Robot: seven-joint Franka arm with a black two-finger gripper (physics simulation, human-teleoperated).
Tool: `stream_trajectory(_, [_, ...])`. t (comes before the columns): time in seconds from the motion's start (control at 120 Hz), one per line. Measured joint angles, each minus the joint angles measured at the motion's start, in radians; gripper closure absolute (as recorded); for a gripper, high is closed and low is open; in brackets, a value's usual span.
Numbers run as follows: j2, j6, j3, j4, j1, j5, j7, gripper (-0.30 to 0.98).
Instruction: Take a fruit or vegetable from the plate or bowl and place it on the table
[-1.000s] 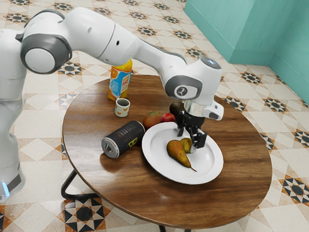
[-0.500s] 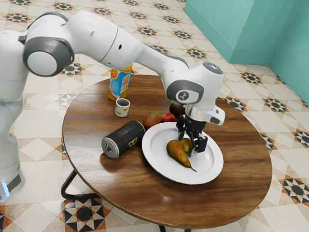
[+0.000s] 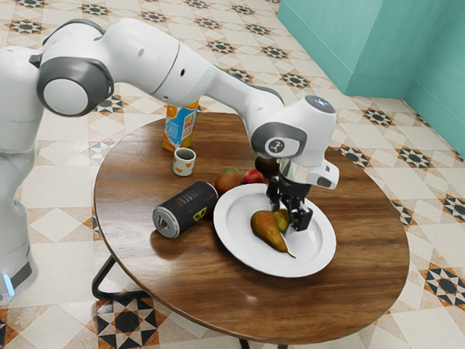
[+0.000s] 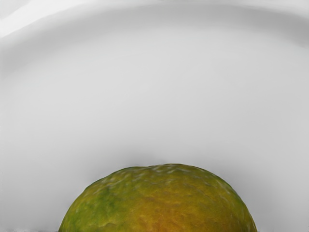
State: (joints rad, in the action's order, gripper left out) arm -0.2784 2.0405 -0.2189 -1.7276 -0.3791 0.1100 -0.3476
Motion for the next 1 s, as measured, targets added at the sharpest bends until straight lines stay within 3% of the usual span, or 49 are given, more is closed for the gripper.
stream_trajectory(0.192, [0.014,-0.003,0.002,0.013,-0.005,-0.005,-0.01,0.36])
stream_trajectory(0.308, [0.015,-0.047,0.003,0.137,-0.014,-0.008,-0.014,0.41])
stream_trajectory(0.433, [-0.003,-0.098,0.0,0.259,-0.007,-0.009,-0.016,0.36])
stream_trajectory(0.467, [-0.045,-0.128,-0.003,0.351,-0.005,-0.008,-0.015,0.36])
stream_trajectory(0.567, [-0.344,-0.293,-0.026,0.901,0.011,-0.001,-0.014,0.35])
stream_trajectory(0.7, [-0.598,-0.46,0.021,1.282,0.082,0.02,-0.01,0.36])
stream_trajectory(0.808, [-0.739,-0.502,0.097,1.439,0.144,0.025,-0.002,0.35])
stream_trajectory(1.0, [-0.808,-0.422,0.137,1.47,0.159,0.026,0.026,0.35])
